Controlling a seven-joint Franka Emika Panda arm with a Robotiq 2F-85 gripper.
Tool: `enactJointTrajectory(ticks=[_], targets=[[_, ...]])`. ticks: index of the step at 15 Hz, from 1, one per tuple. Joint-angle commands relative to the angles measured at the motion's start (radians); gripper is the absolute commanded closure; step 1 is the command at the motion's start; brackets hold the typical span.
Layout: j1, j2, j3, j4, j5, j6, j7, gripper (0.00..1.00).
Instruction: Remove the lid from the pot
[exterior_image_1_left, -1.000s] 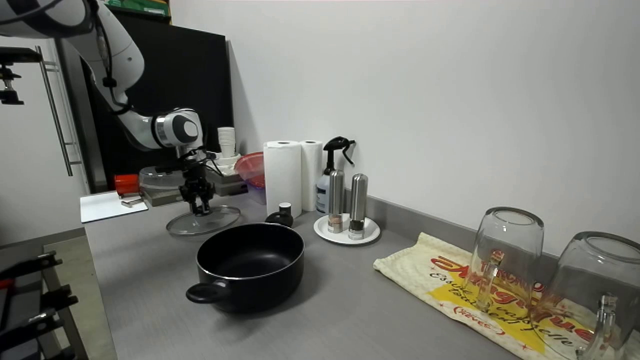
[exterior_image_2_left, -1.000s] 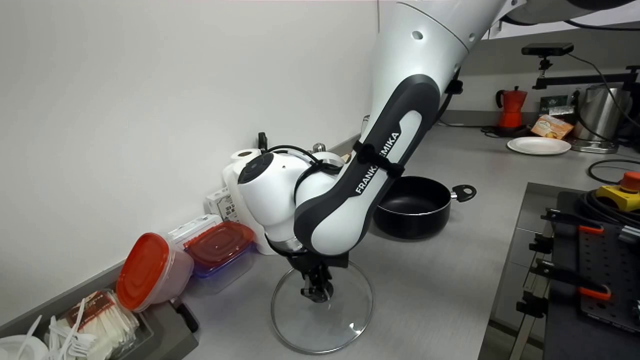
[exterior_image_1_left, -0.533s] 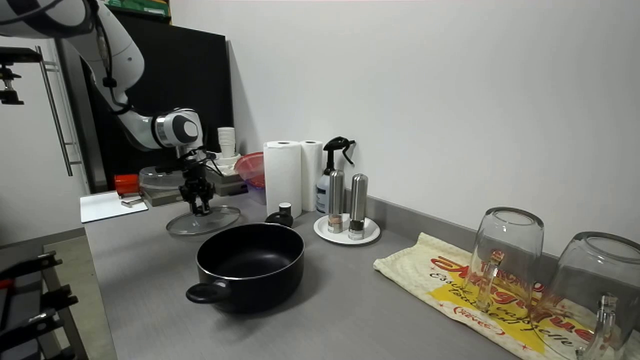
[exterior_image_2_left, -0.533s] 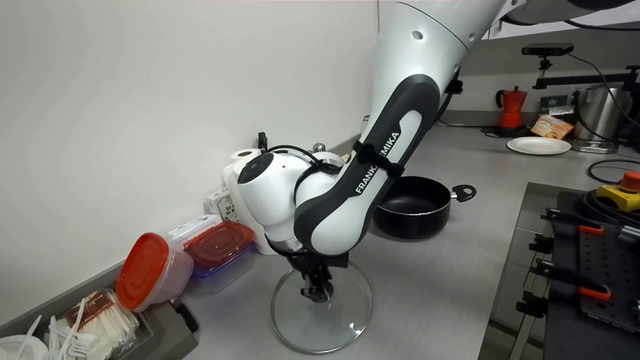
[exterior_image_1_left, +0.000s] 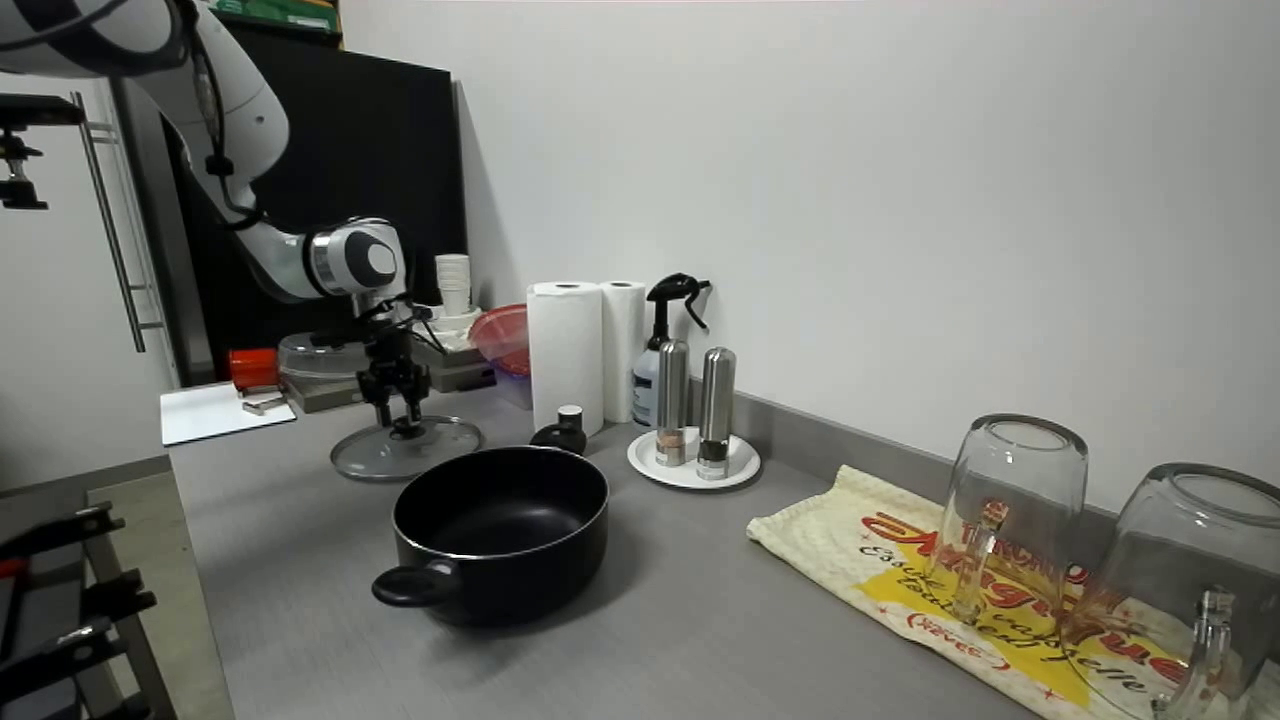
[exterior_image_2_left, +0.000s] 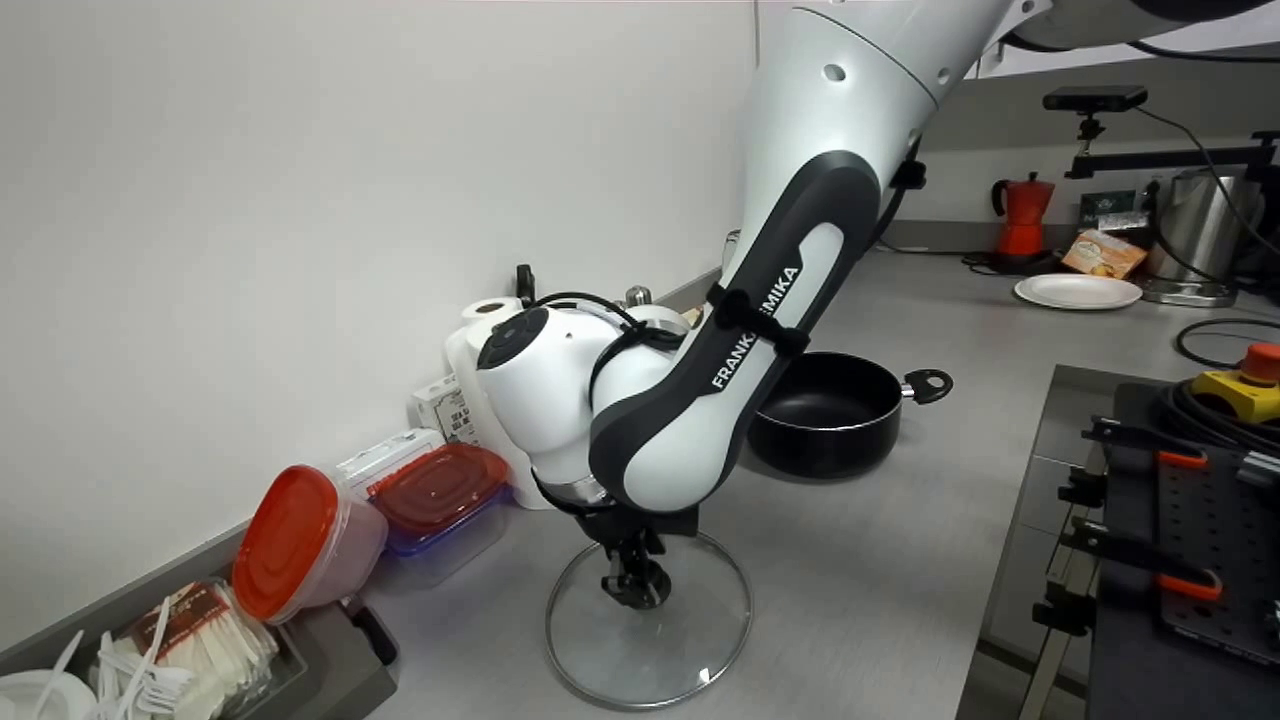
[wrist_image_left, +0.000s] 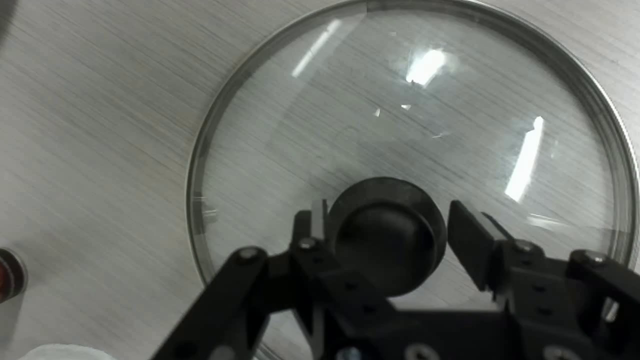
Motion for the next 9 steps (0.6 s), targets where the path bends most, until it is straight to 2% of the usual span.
enactJointTrajectory(ticks=[1,2,9], targets=[[-0.001,0.003,0.002,0.006,-0.002,-0.003,0.001,0.29],[-0.001,0.003,0.002,0.006,-0.002,-0.003,0.001,0.24],[-0.001,0.003,0.002,0.006,-0.002,-0.003,0.001,0.24]])
